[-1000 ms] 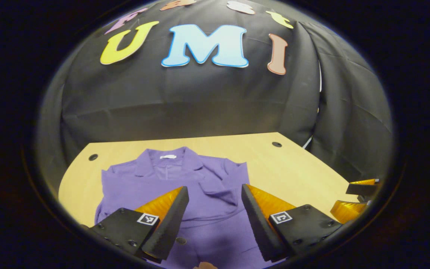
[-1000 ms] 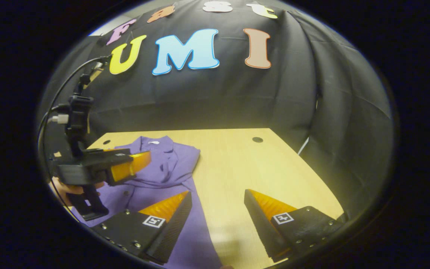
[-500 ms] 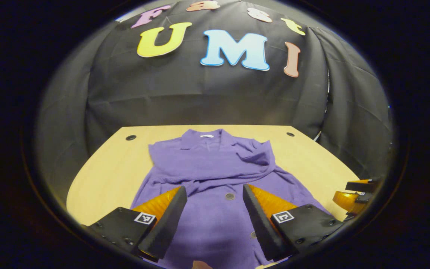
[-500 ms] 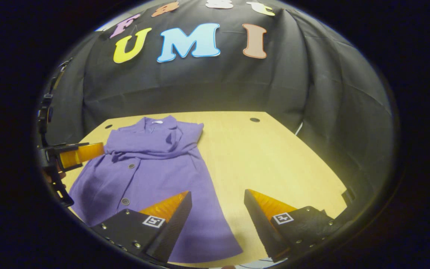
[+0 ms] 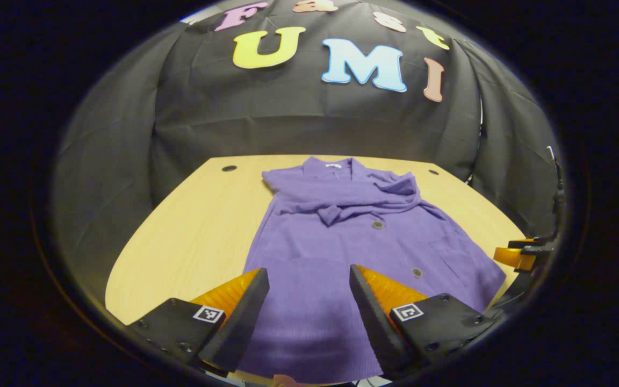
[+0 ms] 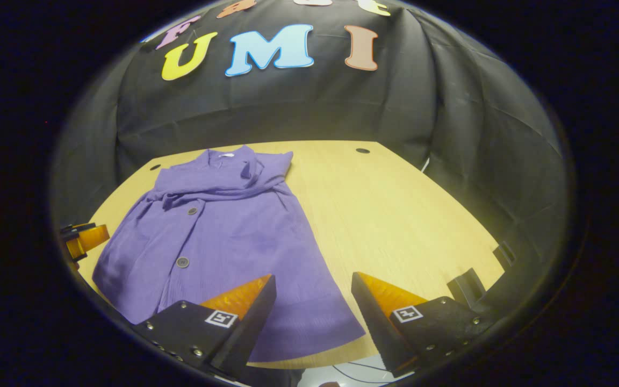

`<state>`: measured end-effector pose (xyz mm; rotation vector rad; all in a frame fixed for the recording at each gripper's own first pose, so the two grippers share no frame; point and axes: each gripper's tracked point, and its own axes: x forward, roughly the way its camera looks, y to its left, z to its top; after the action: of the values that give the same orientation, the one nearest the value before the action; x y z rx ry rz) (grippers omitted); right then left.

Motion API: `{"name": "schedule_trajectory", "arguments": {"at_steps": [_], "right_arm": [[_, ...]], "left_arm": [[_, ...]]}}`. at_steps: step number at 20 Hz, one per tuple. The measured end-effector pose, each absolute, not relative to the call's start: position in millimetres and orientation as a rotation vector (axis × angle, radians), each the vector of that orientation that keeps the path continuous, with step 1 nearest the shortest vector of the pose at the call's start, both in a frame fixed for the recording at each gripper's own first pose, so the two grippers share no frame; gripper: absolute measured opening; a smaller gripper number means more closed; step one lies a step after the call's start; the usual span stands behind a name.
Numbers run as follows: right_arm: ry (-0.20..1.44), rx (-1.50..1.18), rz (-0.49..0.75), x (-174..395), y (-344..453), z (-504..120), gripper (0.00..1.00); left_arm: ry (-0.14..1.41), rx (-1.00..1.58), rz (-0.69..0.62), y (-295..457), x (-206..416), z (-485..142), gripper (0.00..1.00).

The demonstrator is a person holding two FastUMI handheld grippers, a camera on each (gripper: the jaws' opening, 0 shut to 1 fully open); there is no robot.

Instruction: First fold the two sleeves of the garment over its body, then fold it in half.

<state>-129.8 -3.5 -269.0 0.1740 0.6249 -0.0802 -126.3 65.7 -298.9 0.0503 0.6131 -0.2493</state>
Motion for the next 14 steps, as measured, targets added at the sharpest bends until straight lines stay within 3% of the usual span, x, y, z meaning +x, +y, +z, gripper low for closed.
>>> {"name": "schedule_trajectory", "arguments": {"at_steps": [14], "right_arm": [[0.735,0.367,-0.093,-149.2,-9.8,-314.9,0.89]], "left_arm": [[0.751,0.077,-0.125,164.7,-185.9,-357.7,0.96]]}}
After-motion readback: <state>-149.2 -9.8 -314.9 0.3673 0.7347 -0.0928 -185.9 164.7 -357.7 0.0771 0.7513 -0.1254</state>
